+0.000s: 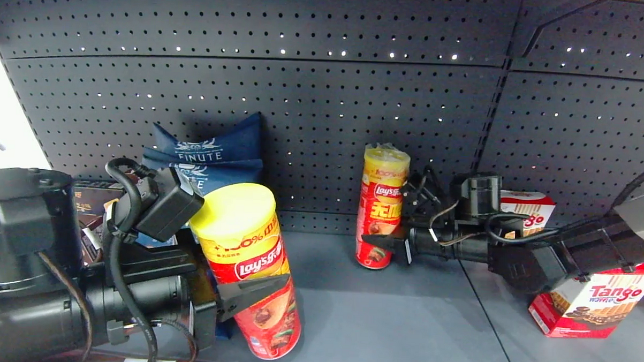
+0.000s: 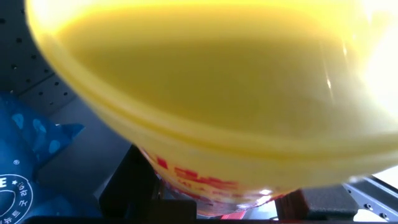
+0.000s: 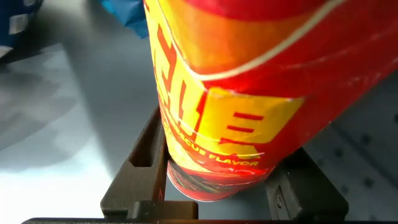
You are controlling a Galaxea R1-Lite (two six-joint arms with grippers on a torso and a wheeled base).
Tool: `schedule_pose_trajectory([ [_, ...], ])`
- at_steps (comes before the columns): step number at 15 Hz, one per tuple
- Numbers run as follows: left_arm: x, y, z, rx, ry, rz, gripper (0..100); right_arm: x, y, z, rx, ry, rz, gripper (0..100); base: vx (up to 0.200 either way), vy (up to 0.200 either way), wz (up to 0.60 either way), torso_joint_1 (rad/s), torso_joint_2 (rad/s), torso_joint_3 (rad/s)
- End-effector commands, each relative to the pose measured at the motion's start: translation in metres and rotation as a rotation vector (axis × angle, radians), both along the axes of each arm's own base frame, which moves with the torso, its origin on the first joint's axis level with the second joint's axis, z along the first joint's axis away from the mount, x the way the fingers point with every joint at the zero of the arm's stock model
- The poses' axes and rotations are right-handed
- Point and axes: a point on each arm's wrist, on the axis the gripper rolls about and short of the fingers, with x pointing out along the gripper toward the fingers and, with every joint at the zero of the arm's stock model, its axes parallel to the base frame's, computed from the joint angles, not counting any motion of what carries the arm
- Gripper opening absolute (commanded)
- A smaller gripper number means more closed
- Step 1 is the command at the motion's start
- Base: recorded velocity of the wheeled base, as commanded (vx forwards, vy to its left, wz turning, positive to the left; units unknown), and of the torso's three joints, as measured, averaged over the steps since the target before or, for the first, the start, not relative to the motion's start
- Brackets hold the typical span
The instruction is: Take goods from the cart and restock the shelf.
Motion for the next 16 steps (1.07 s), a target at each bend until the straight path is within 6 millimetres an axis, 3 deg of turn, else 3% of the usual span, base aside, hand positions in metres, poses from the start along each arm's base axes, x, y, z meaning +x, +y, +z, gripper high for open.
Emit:
schedule_pose_trajectory([
  [1, 0.000, -0.001, 0.002, -0.004, -0.006, -0.002, 0, -0.022, -0.005, 0.013, 0.010, -0.021, 0.010, 0, 0.000, 0.000, 0.00, 0.000, 0.00, 0.000],
  [6, 0.000, -0.001, 0.002, -0.004, -0.006, -0.002, 0, -0.061, -0.007, 0.012, 0.044, 0.002, 0.042, 0, 0.000, 0.000, 0.00, 0.000, 0.00, 0.000],
  [9, 0.000, -0.001, 0.002, -0.004, -0.006, -0.002, 0, -0.073, -0.001, 0.013, 0.072, -0.017, 0.019, 0, 0.000, 0.000, 0.00, 0.000, 0.00, 0.000],
  [16, 0.000, 0.000, 0.000, 0.001, 0.001, 0.001, 0, -0.104, -0.008, 0.017, 0.069, -0.016, 0.051, 0, 0.000, 0.000, 0.00, 0.000, 0.00, 0.000],
])
